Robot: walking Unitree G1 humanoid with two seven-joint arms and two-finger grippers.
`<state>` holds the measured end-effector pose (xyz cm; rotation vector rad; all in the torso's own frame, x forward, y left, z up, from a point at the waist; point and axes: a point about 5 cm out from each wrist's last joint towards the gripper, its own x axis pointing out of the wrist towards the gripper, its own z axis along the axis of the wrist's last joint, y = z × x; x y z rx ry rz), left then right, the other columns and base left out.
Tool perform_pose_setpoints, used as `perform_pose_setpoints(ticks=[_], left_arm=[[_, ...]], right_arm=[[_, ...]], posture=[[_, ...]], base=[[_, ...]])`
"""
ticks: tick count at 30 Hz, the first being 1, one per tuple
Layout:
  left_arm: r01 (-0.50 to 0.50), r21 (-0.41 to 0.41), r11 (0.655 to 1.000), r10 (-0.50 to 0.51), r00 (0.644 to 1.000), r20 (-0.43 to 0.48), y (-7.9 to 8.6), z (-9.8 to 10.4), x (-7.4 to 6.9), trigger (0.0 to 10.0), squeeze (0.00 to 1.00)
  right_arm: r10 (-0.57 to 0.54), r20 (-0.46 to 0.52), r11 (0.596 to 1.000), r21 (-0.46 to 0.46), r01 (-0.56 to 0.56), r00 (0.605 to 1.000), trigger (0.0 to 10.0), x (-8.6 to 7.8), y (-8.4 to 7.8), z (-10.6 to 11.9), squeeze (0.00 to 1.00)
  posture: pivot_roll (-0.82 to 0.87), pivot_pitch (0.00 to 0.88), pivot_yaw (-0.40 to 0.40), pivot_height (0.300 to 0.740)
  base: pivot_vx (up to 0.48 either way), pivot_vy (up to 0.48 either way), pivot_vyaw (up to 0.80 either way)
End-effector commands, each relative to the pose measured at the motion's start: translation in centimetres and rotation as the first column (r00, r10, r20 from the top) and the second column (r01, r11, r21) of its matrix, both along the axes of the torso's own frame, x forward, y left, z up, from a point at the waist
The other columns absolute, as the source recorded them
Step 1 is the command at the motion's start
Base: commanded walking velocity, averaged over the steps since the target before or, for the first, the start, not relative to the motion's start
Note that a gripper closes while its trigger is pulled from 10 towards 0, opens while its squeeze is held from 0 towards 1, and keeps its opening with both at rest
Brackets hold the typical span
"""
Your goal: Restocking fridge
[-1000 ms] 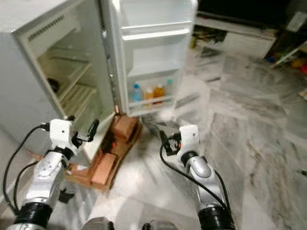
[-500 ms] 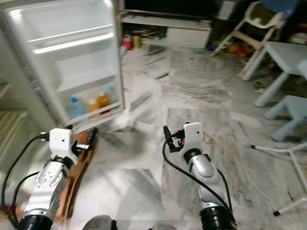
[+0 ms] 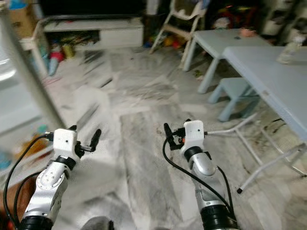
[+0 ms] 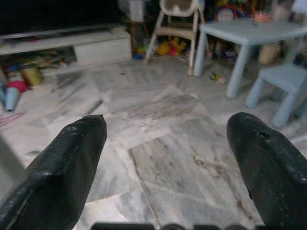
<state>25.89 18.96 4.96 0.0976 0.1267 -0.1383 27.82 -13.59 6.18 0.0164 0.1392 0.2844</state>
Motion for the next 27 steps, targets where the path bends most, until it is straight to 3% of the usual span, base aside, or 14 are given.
perform_pose_setpoints(ticks=[1,8,19,27], left_arm=[[0.018,-0.002,1.000,-0.018,1.000,0.010,-0.84,0.31,0.44,10.0,0.00],[0.001,0.000,1.000,-0.001,1.000,-0.001,-0.78,0.24,0.65,10.0,0.00],[-0.034,-0.002,0.999,0.034,0.999,-0.027,-0.52,-0.16,0.79,10.0,0.00],[-0.029,-0.006,1.000,0.029,1.000,0.003,-1.03,0.10,0.86,10.0,0.00]], right_arm=[[-0.027,0.010,0.999,-0.025,0.027,1.000,10.0,0.00,-1.09,0.21,0.00],[-0.040,0.022,0.999,-0.020,0.041,0.999,10.0,0.14,-1.30,0.30,0.00],[-0.039,0.021,0.999,-0.020,0.040,0.999,10.0,0.08,-1.16,0.17,0.00],[-0.015,0.042,0.999,-0.043,0.016,0.999,10.0,0.12,-1.09,0.29,0.00]], posture=[[-0.02,0.007,-0.063,0.740],[-0.02,0.006,-0.058,0.740],[-0.02,0.001,-0.060,0.740],[-0.02,0.000,-0.060,0.740]], base=[[0.480,0.000,-0.80],[0.469,0.000,-0.76],[0.336,0.341,0.00],[0.000,0.349,0.00]])
